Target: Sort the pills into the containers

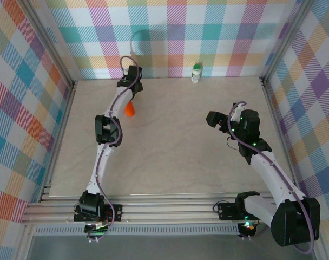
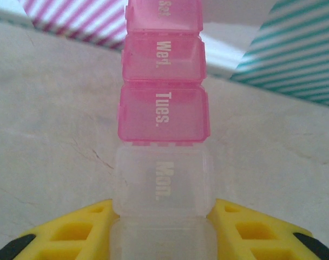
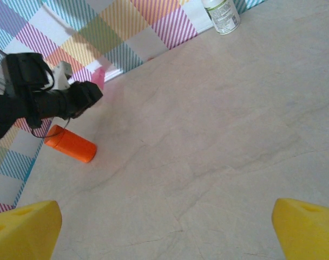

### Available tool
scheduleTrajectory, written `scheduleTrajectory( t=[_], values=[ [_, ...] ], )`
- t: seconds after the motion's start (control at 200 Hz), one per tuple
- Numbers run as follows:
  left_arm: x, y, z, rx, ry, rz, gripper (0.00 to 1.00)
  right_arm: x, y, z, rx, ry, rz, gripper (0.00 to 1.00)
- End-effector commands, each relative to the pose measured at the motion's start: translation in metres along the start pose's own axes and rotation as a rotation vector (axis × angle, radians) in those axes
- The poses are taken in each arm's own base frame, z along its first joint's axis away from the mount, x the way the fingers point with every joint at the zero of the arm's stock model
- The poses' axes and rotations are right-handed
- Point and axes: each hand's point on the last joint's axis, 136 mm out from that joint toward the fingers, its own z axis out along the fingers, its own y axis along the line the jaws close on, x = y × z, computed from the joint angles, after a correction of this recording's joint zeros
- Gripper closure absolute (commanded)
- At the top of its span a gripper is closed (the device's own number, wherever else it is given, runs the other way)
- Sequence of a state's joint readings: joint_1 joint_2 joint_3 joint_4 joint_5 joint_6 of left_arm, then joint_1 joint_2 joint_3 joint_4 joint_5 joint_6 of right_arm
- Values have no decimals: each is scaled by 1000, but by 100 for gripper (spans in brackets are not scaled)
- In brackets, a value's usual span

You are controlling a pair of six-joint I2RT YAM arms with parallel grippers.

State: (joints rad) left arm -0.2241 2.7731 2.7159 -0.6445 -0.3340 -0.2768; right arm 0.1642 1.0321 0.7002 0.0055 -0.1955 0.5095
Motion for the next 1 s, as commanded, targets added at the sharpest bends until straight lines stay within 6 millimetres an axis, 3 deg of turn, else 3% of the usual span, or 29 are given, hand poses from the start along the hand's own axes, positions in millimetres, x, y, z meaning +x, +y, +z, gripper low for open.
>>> scheduleTrajectory(
  t=[0.0, 0.16, 0.415, 0.5, 0.58, 0.75, 0.765, 0.865, 0.995],
  values=[
    [-79, -27, -79, 77, -194, -7, 69, -13, 14, -10, -25, -30, -22, 1],
    [-90, -46, -127, 86, -223, 49, 71, -21, 19, -22, -13, -51, -41, 1],
    [-47, -75, -209, 130, -198, 124, 72, -27, 28, -53, -5, -89, -55, 1],
    [-24, -81, -246, 172, -200, 135, 72, -26, 30, -62, -2, -90, -63, 1],
    [11, -83, -274, 234, -177, 127, 72, -23, 28, -67, 12, -83, -65, 1],
    [88, -79, -309, 369, -85, 80, 71, -6, 22, -66, 19, -28, -35, 1],
    [86, -82, -315, 394, -104, 64, 71, -3, 21, -65, 19, -19, -28, 1],
    [126, -79, -322, 439, -75, 65, 71, 12, 16, -60, 13, 28, 6, 1],
    [176, -74, -315, 457, 18, 44, 71, 31, 4, -53, 34, 70, 44, 1]
  ],
)
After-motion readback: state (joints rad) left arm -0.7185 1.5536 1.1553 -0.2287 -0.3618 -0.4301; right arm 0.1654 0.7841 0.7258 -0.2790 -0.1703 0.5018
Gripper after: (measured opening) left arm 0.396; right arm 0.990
